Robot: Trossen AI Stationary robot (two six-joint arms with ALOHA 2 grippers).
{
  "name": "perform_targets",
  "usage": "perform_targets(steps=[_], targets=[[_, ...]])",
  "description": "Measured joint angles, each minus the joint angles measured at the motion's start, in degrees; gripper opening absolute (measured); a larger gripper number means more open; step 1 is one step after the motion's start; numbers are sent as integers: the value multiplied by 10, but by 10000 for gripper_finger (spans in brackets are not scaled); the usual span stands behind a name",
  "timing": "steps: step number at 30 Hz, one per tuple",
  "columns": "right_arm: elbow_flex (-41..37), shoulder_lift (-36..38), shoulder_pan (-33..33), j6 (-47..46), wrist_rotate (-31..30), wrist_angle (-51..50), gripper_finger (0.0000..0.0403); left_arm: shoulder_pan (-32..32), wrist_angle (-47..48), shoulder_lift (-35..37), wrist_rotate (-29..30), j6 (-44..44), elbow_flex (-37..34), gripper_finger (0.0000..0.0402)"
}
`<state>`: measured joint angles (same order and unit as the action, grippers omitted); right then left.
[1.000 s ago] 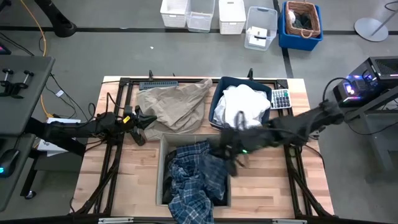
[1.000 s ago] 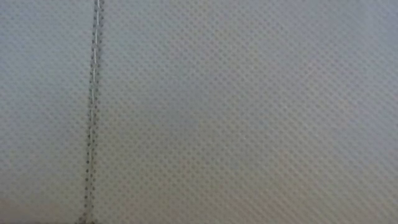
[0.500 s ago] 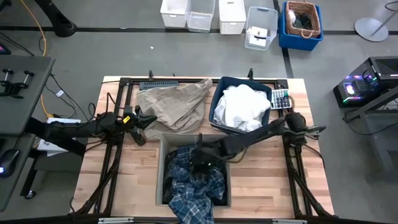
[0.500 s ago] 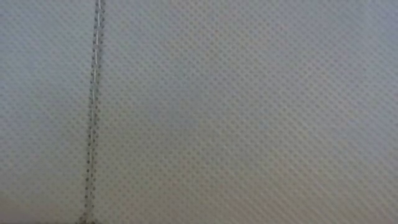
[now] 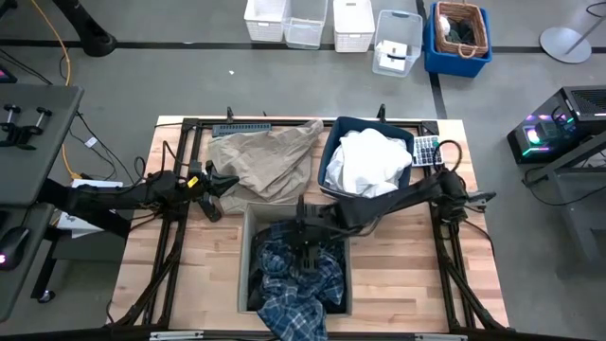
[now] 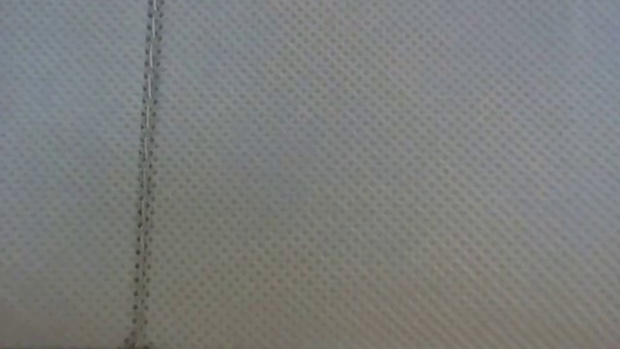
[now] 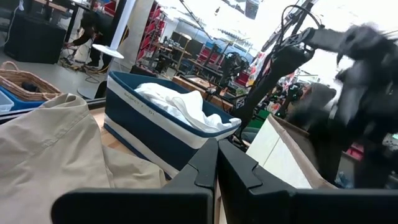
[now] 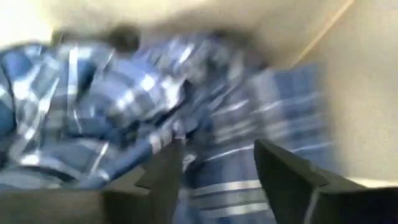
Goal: Sort clothes
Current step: Put the blue checkered polo shirt into the white laundry bin
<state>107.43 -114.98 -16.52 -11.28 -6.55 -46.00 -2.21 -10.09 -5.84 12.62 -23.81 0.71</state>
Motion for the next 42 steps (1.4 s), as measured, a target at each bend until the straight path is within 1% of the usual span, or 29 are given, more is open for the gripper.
perform_targets(steps=[2,4,6,9,12,14,18,19,20,22,23,26,30,32,35,38,42], targets=[[58,0,5,27,-26,-45,230,0,0,0,0,0,0,0],[115,0,12,37,-31,-82,249,0,0,0,0,0,0,0],[168,0,18,38,-16,-122,261,0,0,0,0,0,0,0],[226,1,21,37,23,-150,267,0,0,0,0,0,0,0],[263,1,19,37,82,-176,268,0,0,0,0,0,0,0],[268,1,19,26,130,-191,268,0,0,0,0,0,0,0],[268,0,8,-23,296,-198,268,0,0,0,0,0,0,0],[268,0,-1,-43,318,-192,268,0,0,0,0,0,0,0],[268,0,-13,-58,328,-187,268,0,0,0,0,0,0,0],[268,0,-39,-83,320,-187,268,0,0,0,0,0,0,0],[268,0,-53,-93,301,-190,268,0,0,0,0,0,0,0],[268,-3,-98,-117,228,-193,268,0,0,0,0,0,0,0],[268,-15,-144,-143,113,-187,268,0,0,0,0,0,0,0],[268,-25,-158,-157,84,-186,268,0,0,0,0,0,0,0],[268,-45,-164,-179,82,-180,268,0,0,0,0,0,0,0],[267,-63,-166,-194,100,-154,268,0,0,0,0,0,0,0],[267,-69,-166,-198,106,-124,268,0,0,0,0,0,0,0]])
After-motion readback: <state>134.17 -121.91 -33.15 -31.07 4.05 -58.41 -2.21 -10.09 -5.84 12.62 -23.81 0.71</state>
